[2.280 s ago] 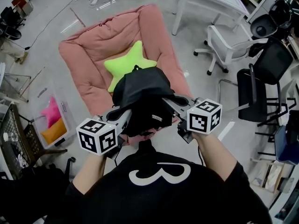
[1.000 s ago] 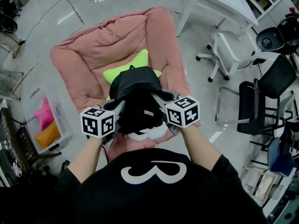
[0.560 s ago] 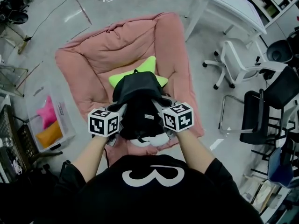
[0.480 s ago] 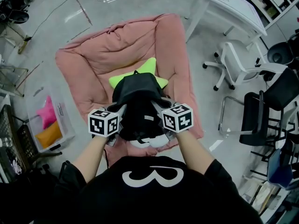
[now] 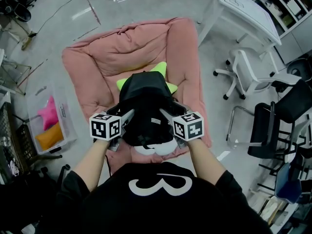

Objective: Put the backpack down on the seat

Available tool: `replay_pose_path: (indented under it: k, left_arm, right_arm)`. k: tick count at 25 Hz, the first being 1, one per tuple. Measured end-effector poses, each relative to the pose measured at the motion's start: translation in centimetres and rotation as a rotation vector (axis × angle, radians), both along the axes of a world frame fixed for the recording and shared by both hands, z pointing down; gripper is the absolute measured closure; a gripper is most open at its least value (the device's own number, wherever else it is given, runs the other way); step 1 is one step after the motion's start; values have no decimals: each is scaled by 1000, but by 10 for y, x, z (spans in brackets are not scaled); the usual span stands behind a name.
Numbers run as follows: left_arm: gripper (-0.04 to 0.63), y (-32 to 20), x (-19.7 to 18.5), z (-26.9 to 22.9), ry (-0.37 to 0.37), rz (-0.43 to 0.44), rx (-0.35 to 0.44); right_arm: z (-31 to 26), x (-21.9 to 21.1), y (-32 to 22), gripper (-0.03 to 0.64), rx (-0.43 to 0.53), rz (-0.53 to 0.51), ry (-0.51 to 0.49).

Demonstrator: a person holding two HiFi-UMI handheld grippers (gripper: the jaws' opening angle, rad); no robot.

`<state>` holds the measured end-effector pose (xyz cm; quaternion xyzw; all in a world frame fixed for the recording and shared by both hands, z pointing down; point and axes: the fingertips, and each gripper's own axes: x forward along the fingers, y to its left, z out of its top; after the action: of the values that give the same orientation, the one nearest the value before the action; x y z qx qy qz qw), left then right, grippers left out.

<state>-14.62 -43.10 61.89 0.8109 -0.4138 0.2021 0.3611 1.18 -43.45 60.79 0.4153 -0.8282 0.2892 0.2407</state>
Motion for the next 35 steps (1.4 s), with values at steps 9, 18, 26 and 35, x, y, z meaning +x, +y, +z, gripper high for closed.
replay_pose_path:
  k: [9,18,26,35]
  left_arm:
    - [305,32,2,-32,20,-45,6]
    - [344,89,66,-154,208,62,136]
    - [572,122,108,-235,301,116,242]
    - [589,141,120,-290,226,197,391]
  right_arm:
    - [-40,25,31,385,22,-36,-71]
    - [-156,28,78,477,164,-157,-261]
    - [-226,31,120,596,152,-225,-480]
    - [-278,42,131,612,286,-288,-452]
